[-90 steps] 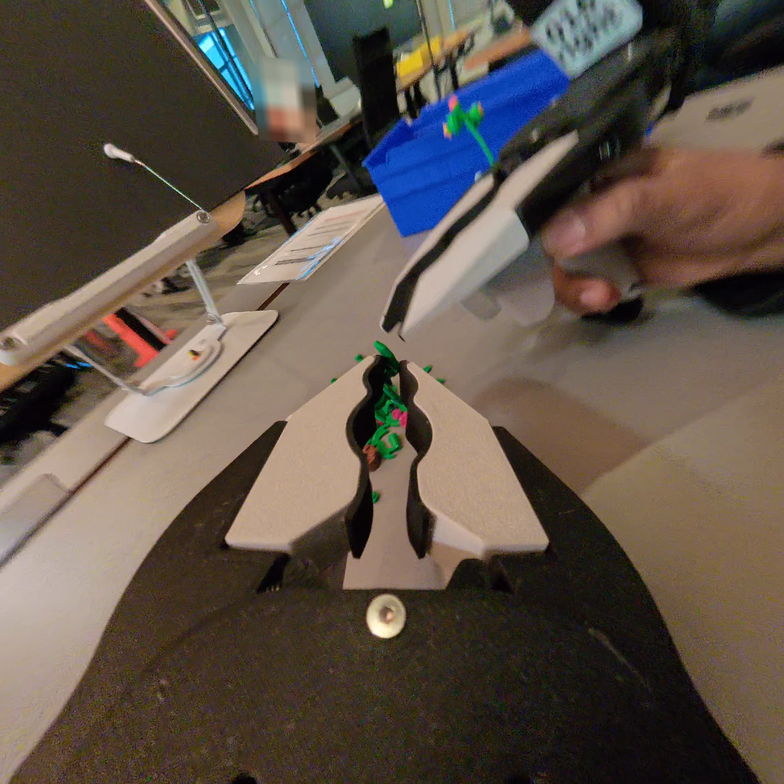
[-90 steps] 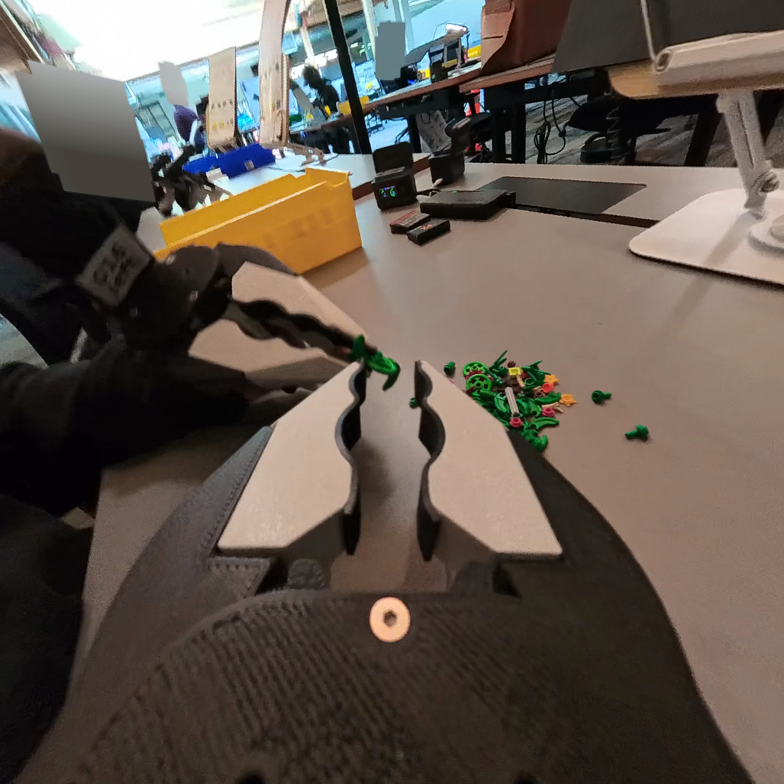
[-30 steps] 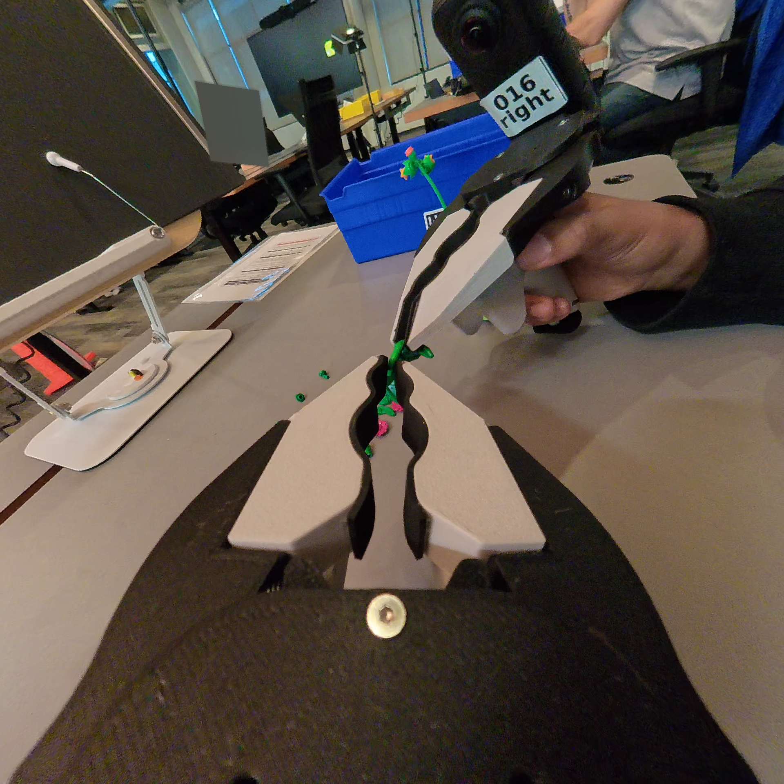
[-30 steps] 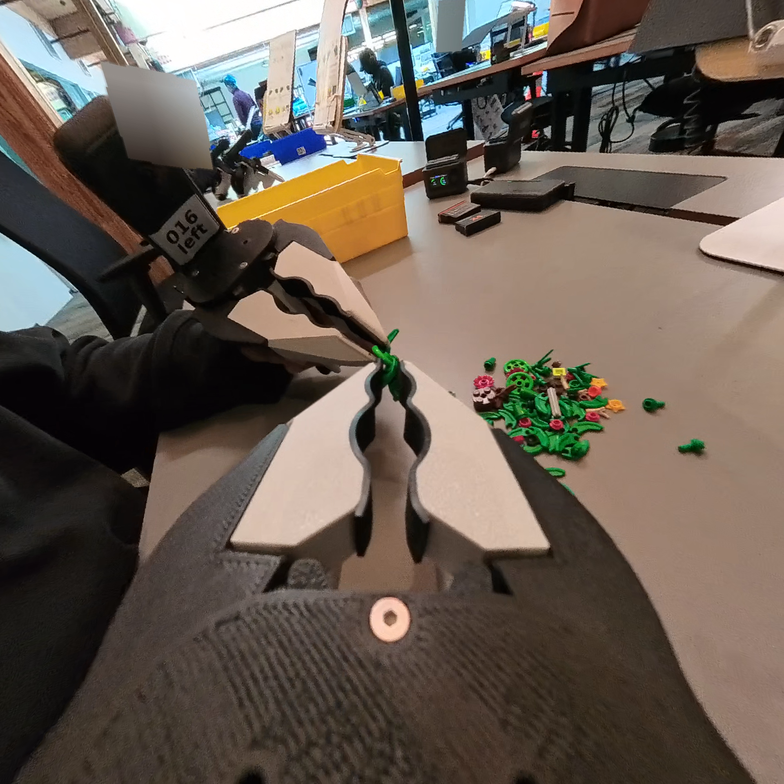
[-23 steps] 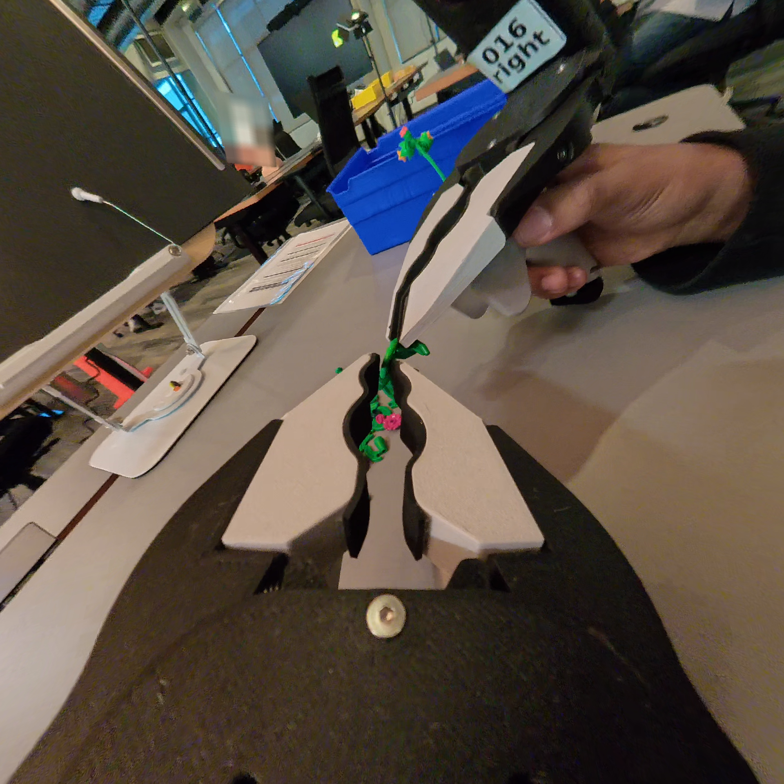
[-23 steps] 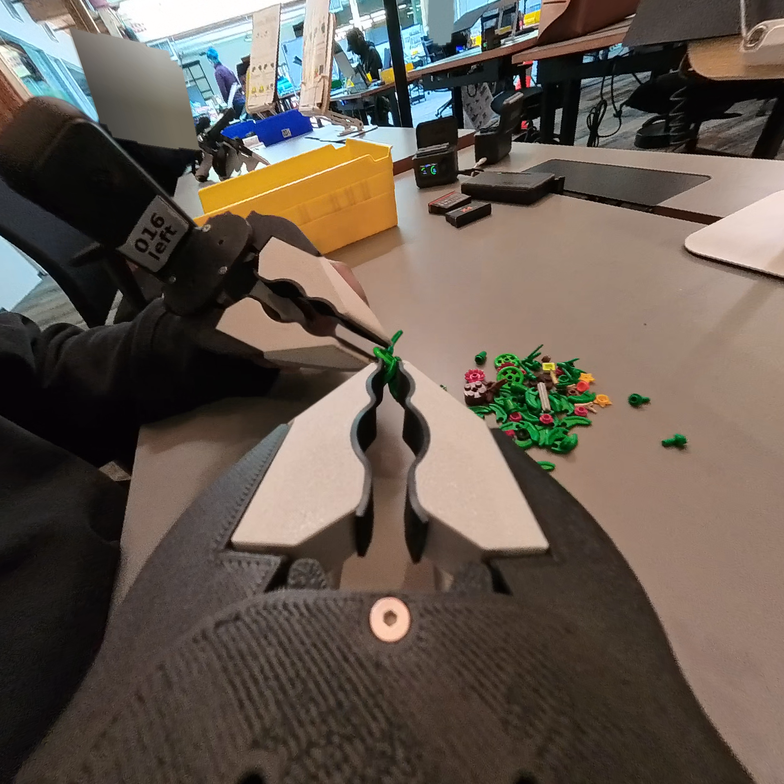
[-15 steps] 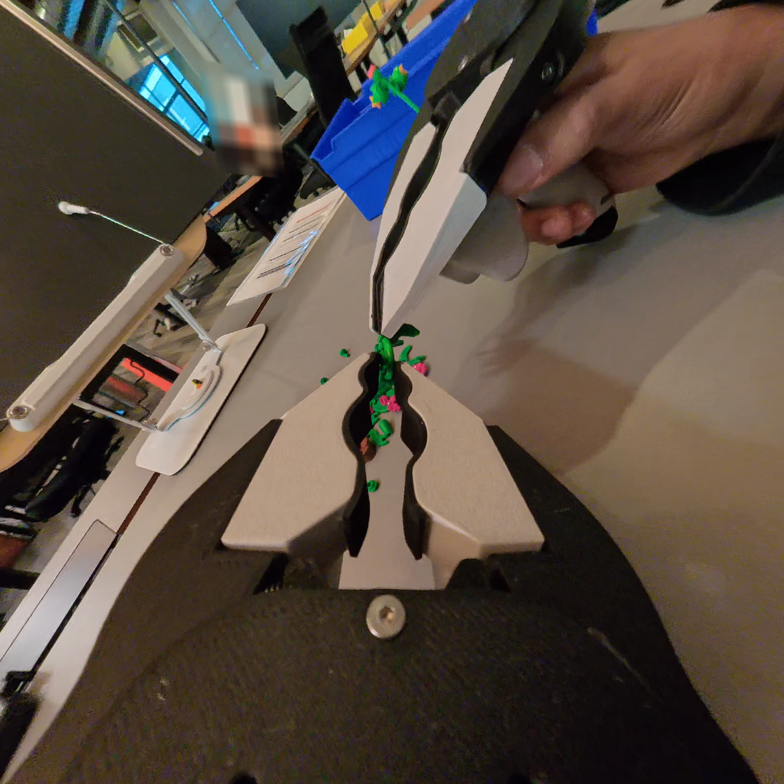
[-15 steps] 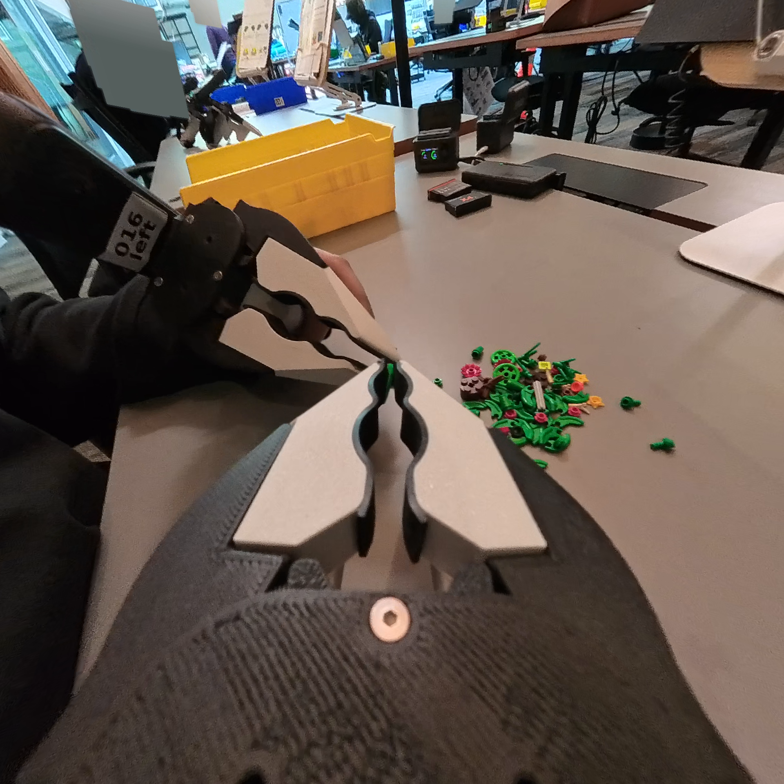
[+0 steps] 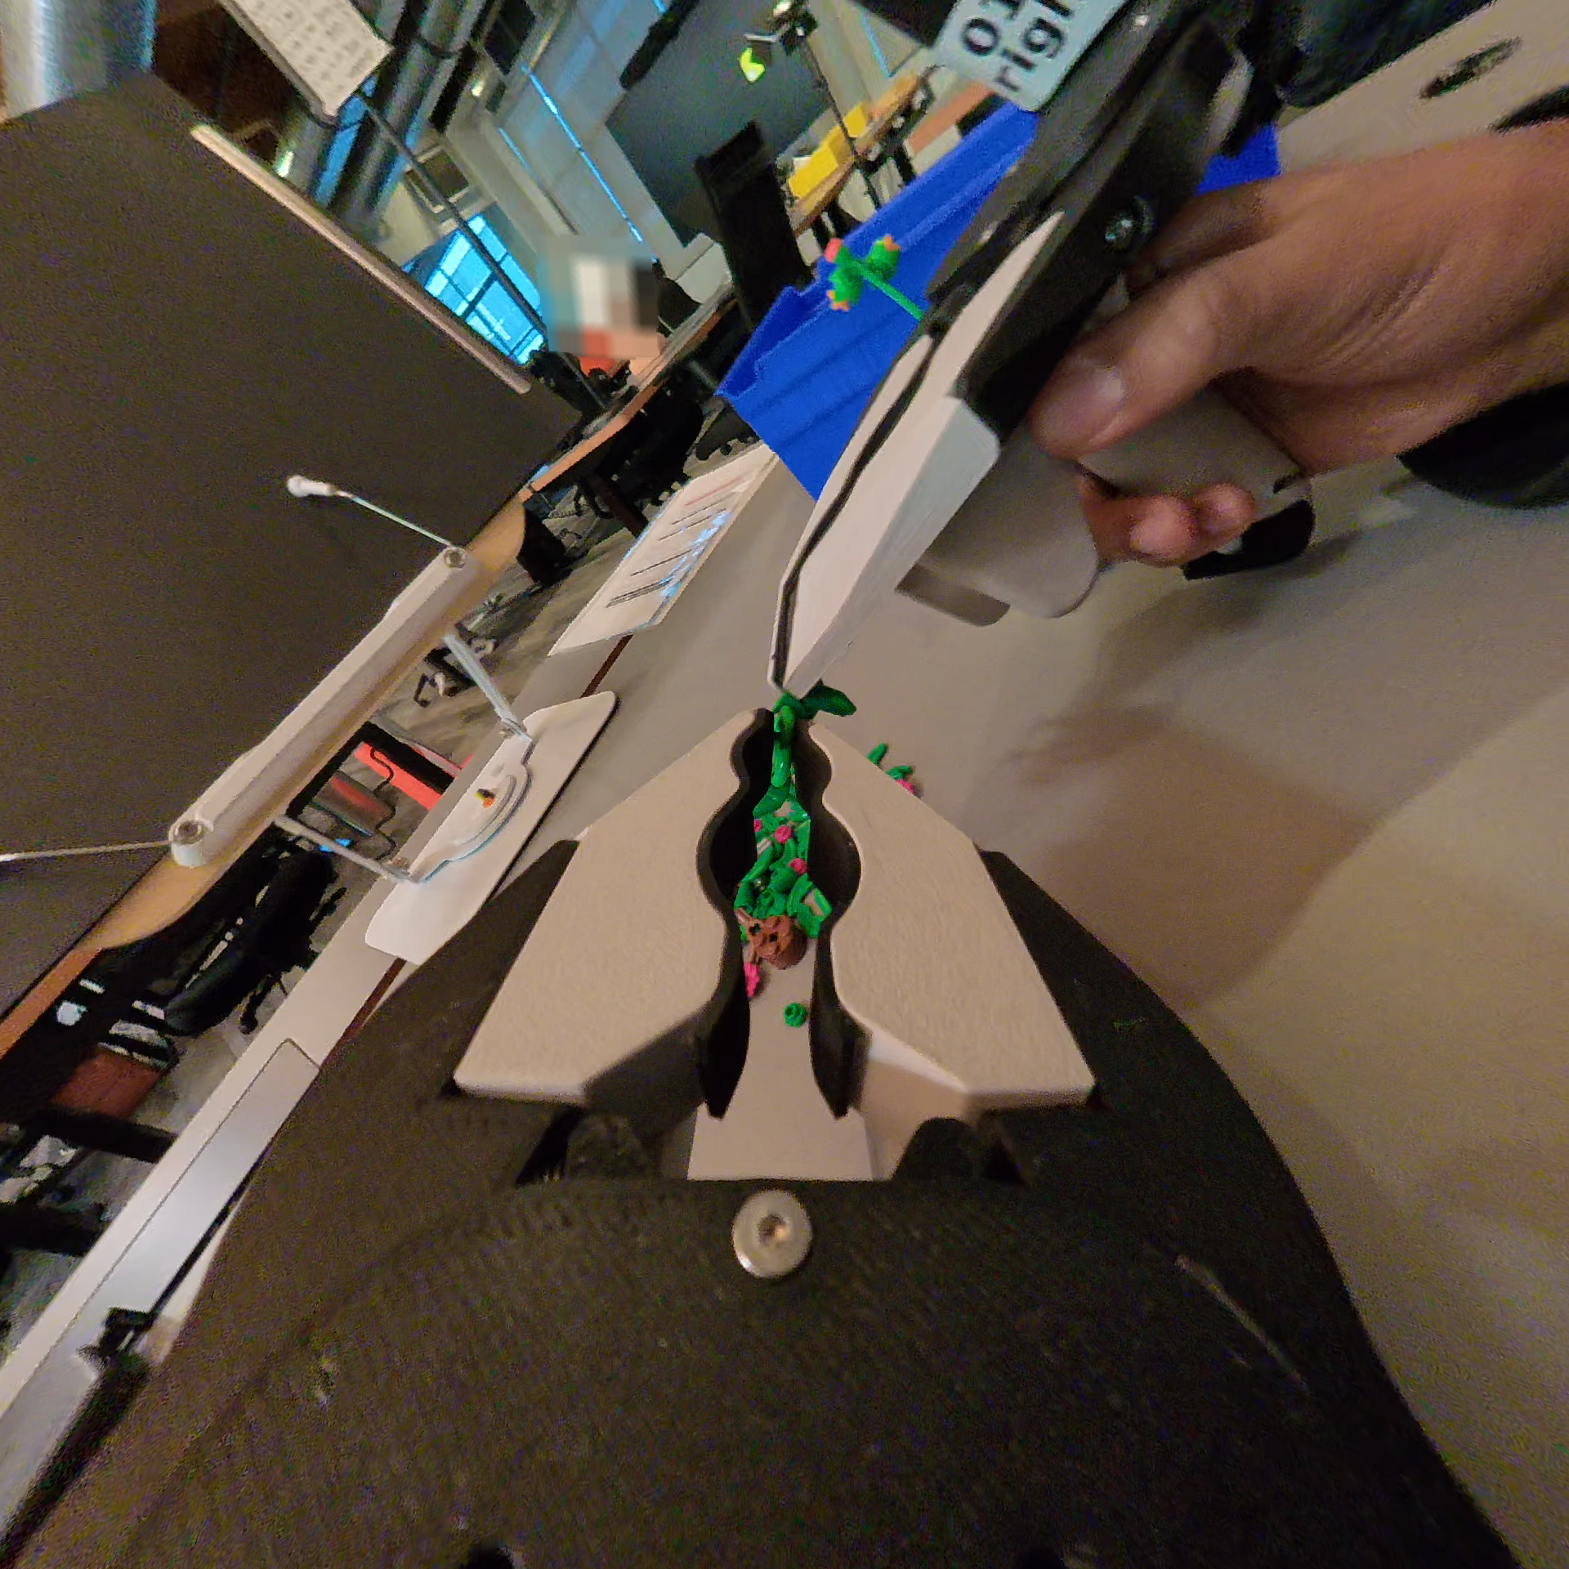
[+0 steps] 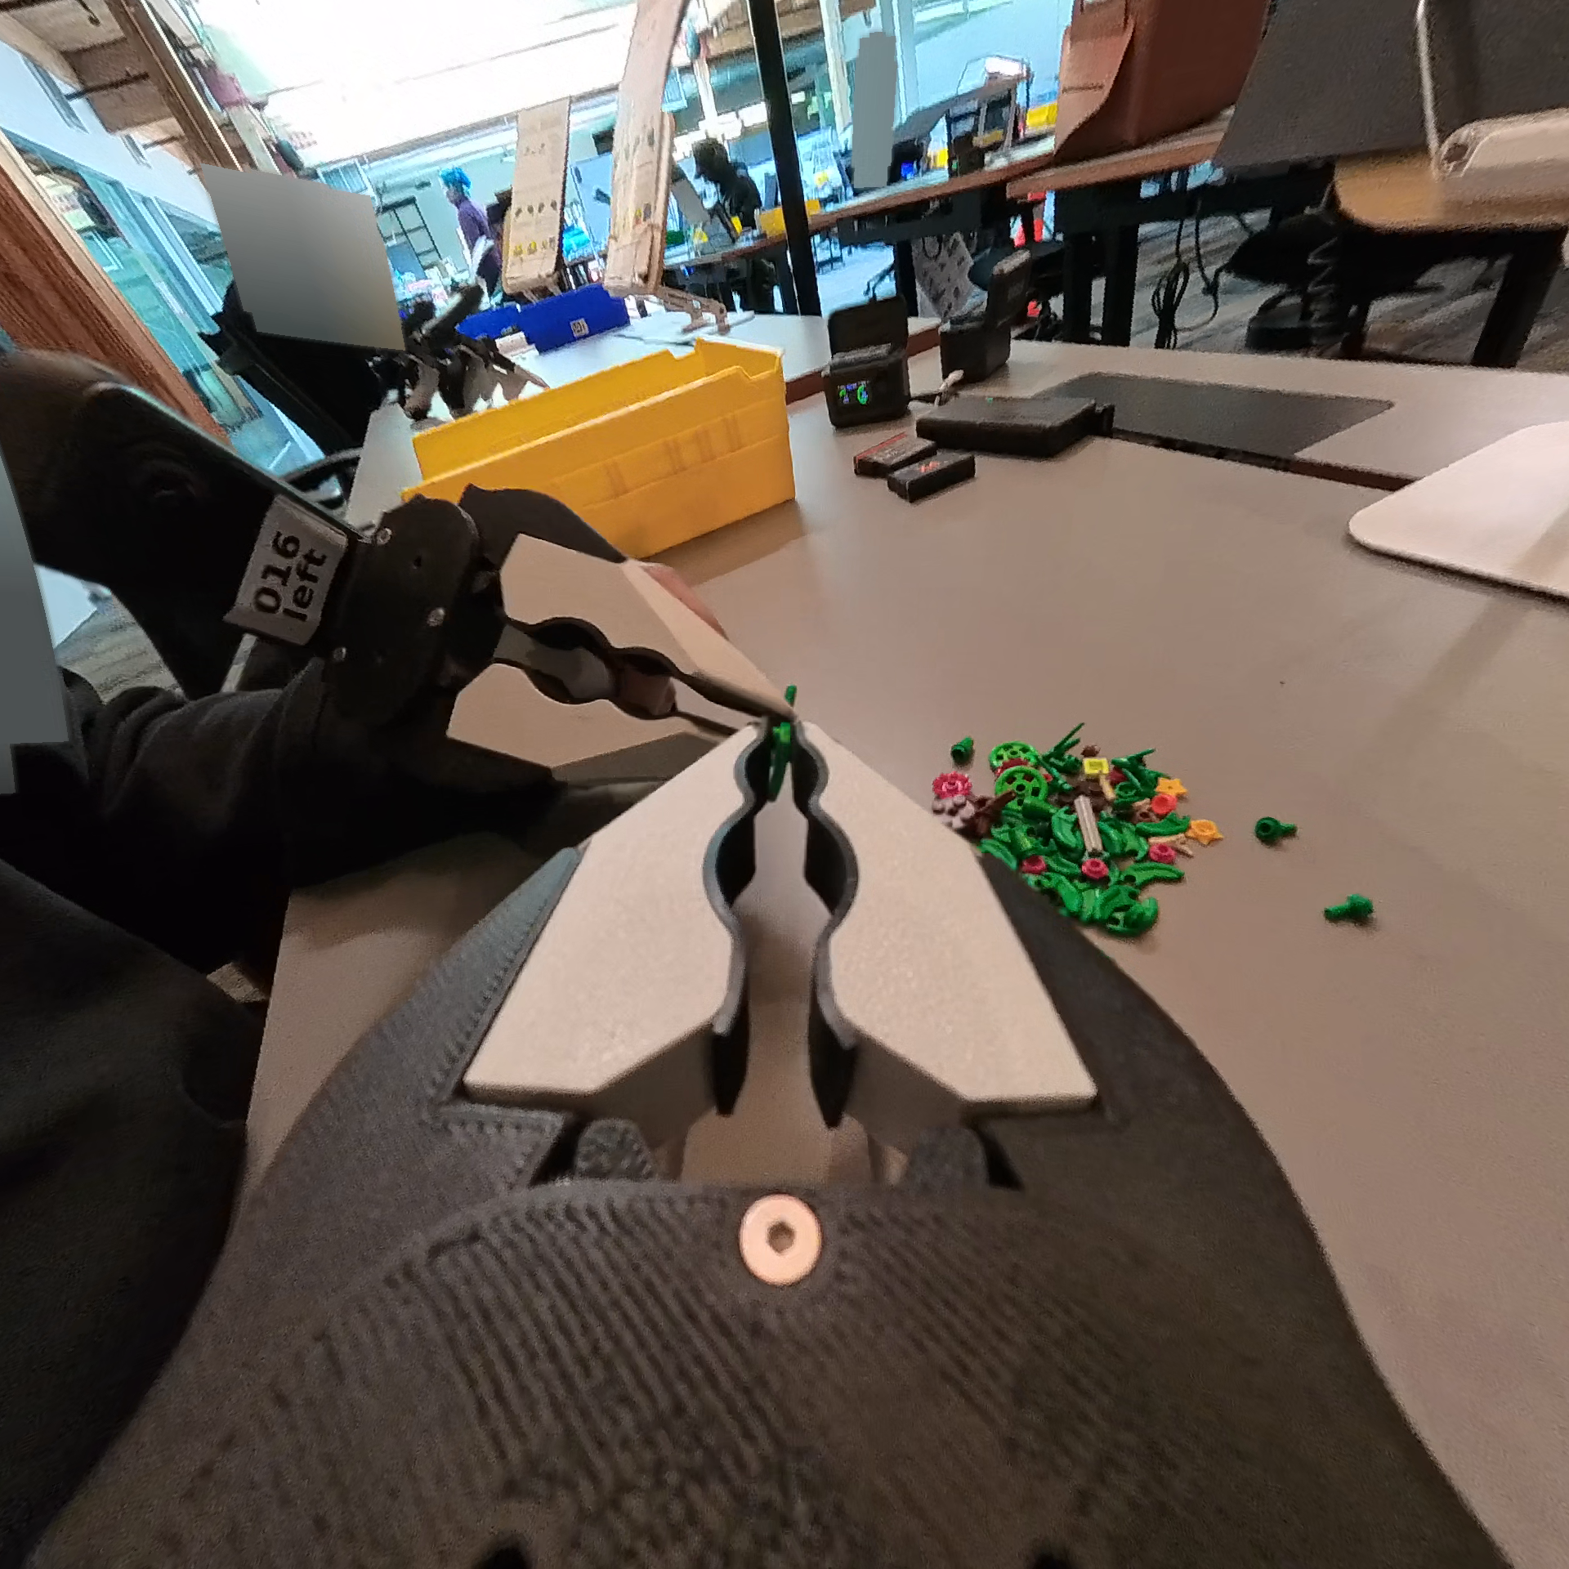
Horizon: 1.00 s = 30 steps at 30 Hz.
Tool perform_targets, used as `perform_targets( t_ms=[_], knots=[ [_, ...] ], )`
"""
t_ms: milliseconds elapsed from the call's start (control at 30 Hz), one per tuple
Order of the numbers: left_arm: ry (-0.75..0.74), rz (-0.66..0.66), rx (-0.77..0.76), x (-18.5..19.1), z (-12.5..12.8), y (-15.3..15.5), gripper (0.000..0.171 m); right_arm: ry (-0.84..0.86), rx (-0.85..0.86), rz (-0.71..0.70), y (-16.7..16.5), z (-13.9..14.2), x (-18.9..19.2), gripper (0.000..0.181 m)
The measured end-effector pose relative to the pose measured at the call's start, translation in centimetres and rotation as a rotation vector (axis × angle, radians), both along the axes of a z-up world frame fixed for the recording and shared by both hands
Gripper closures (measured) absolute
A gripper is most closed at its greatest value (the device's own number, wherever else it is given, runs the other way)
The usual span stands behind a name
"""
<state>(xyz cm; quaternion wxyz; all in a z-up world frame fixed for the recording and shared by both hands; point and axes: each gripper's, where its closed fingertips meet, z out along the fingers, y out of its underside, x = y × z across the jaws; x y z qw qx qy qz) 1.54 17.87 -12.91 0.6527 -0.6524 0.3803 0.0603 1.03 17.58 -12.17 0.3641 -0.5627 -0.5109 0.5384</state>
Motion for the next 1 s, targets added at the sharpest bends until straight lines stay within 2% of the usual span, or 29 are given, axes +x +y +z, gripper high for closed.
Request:
perform_targets(
  t_ms=[200,333,467,600,800,900,1000],
  knots=[
    [-0.127,0.021,-0.053,-1.1,0.7,0.4,0.171,0.101,0.096,-0.049,0.5,2.0,0.7,0.154],
    [-0.275,0.004,-0.095,-1.6,1.4,0.5,0.171,0.056,0.329,-0.110,0.3,1.7,0.4,0.153],
    [-0.155,0.025,-0.036,-1.5,1.1,0.4,0.171,0.005,0.477,-0.147,-0.2,1.0,-0.3,0.163],
    [-0.050,0.032,0.046,-0.6,1.3,0.1,0.171,-0.012,0.421,-0.149,-0.1,0.6,-0.6,0.169],
    [0.022,0.025,0.116,-0.1,1.4,-0.2,0.171,0.025,0.197,-0.069,-0.2,0.9,-0.1,0.180],
    [0.038,0.033,0.140,0.0,1.4,-0.1,0.171,0.019,0.210,-0.074,-0.1,1.0,0.0,0.181],
    [0.042,0.061,0.130,-0.4,1.1,0.2,0.163,0.013,0.201,-0.062,-0.4,0.9,0.0,0.181]
  ],
)
